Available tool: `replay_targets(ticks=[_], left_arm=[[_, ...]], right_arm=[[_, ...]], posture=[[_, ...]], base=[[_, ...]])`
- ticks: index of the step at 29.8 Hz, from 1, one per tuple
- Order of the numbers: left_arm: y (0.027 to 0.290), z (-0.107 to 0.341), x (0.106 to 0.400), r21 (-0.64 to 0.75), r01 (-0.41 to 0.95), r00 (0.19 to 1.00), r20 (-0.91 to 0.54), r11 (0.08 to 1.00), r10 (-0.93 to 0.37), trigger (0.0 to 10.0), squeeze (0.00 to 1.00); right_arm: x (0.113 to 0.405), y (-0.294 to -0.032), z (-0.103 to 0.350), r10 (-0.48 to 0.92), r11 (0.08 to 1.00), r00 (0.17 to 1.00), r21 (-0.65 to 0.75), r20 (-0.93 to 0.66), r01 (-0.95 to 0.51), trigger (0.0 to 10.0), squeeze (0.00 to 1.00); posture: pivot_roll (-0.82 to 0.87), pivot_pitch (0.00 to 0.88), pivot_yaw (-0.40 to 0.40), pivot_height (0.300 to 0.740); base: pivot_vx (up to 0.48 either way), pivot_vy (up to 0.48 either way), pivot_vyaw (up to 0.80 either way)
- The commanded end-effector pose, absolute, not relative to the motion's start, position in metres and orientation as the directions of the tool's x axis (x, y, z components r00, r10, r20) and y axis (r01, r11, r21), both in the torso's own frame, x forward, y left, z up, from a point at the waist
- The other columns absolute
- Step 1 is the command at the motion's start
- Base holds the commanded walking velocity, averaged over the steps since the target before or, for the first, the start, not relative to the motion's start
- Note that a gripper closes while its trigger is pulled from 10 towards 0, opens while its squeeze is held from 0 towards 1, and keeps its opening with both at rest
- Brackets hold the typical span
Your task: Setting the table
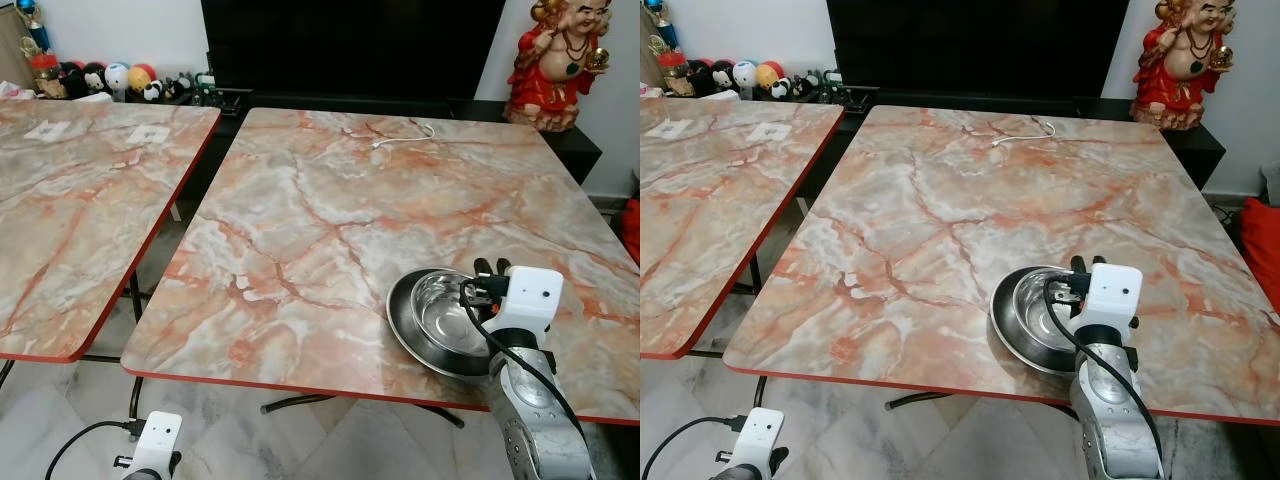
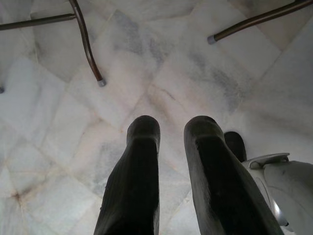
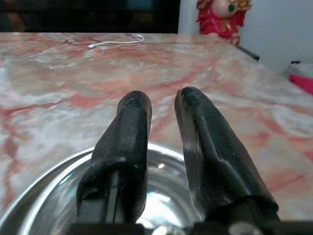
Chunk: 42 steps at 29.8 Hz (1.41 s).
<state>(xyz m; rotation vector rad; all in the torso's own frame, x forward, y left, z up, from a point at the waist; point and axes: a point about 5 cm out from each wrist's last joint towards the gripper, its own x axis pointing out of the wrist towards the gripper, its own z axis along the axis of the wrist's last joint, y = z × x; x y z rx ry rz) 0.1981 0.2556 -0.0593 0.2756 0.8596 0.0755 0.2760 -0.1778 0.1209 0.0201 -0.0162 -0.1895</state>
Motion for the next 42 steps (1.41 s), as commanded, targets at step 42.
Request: replay_targets(ticks=[42], left_arm=[[0.249,-0.065,0.192,0.248,0.065,0.632,-0.76,0.967,0.152,10.0,0.0]], right_arm=[[0.277,-0.149,0.11,-0.113,0.981,0.991,0.163,0.067,0.101,10.0,0.0]], posture=[[0.11,0.0,-0.04,0.74]], base=[[0.0,0.48,0.08]])
